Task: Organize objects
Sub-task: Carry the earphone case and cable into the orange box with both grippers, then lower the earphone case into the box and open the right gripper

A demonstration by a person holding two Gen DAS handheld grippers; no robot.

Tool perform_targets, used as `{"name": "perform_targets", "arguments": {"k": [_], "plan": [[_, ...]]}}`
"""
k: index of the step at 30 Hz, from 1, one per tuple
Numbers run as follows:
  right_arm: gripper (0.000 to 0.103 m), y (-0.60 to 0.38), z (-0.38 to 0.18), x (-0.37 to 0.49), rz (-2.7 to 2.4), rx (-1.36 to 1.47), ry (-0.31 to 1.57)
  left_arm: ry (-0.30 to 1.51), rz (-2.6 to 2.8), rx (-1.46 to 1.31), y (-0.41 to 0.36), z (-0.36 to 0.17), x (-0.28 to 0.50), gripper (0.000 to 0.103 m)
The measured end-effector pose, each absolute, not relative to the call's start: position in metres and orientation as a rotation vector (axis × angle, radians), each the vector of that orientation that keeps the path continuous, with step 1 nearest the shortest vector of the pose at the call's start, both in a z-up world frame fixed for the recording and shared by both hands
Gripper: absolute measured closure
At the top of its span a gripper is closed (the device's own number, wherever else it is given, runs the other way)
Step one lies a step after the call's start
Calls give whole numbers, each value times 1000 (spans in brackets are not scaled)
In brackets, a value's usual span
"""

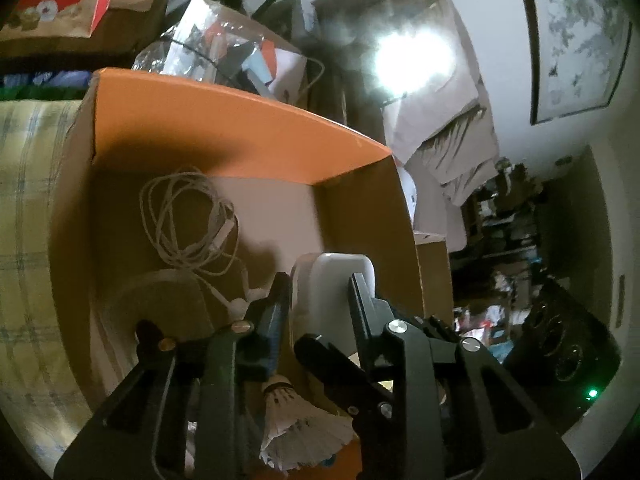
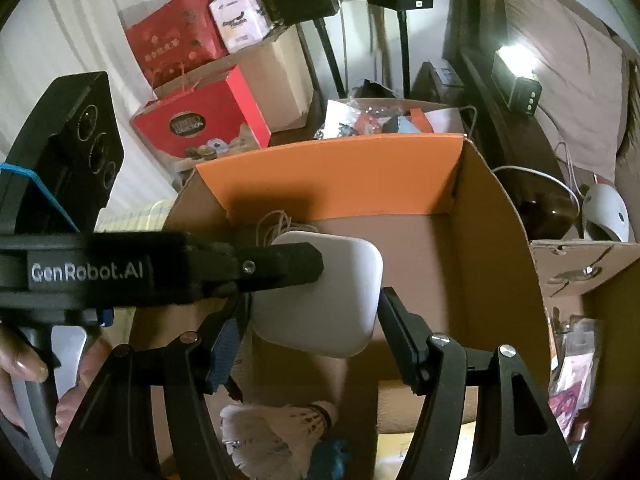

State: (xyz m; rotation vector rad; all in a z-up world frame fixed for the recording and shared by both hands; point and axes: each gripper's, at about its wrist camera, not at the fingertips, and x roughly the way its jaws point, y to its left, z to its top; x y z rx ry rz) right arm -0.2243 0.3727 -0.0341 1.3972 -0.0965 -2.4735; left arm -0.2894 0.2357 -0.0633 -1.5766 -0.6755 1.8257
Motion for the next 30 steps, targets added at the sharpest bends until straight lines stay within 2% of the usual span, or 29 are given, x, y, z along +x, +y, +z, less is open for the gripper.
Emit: {"name": "perform_targets", "arguments": {"k": [10, 17, 18, 21, 25, 30], "plan": [[35, 370, -37, -224, -2463, 1422, -83, -708, 1857, -1571, 229, -58, -293, 85], [34, 364, -31, -212, -2545, 1379, 68, -737, 1876, -1651, 227, -62, -301, 85], [35, 362, -31, -210, -2549, 1369, 88, -733, 1876, -1667, 227, -62, -302, 85], [52, 354, -30, -206, -2551, 1340, 168, -732, 1863, -1704, 229, -62, -303, 85], [53, 338, -29, -200, -2581, 1270, 310, -724, 1836, -1744, 233, -59, -302, 85], [58, 331, -34, -203, -2606, 1256, 355, -731, 1824, -1756, 234, -52, -301, 85]]}}
